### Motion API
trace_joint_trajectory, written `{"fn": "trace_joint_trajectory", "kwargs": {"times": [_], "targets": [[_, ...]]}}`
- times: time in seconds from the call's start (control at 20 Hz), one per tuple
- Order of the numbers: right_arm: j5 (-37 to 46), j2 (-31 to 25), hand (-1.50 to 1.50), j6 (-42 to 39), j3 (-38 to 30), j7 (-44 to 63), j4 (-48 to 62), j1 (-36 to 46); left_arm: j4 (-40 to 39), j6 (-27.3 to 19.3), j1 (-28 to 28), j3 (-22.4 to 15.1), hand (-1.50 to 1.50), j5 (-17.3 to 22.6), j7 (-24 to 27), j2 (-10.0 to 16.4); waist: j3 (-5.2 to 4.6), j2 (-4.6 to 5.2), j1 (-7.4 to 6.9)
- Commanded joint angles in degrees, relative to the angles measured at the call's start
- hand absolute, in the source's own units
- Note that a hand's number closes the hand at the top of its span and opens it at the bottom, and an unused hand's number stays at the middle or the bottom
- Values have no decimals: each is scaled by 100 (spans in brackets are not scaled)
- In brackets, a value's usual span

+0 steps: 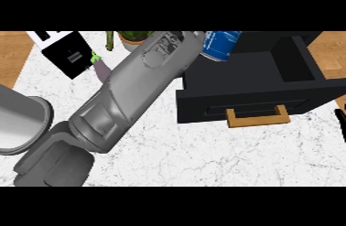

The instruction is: Pick up the can, place it into the drawer and close the drawer

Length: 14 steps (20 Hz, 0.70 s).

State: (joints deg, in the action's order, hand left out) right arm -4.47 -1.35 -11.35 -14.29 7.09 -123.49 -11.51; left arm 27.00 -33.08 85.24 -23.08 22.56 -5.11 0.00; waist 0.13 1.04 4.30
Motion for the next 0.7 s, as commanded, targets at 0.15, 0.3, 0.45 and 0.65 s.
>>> {"fn": "trace_joint_trajectory", "kwargs": {"times": [0.15,0.3,0.45,0.65], "targets": [[41,-82,-150,123,22,274,61,353,-211,-384,-143,-552,150,330,275,0,1,16,110],[108,-37,-150,100,27,-66,490,489,-470,-312,-62,-674,150,311,388,0,7,60,124],[-131,-215,-150,27,-111,195,154,504,-660,-322,-67,-643,150,396,614,0,3,64,178],[-29,-149,-150,-19,39,118,139,418,-717,-342,-123,-924,150,432,651,0,5,65,255]]}}
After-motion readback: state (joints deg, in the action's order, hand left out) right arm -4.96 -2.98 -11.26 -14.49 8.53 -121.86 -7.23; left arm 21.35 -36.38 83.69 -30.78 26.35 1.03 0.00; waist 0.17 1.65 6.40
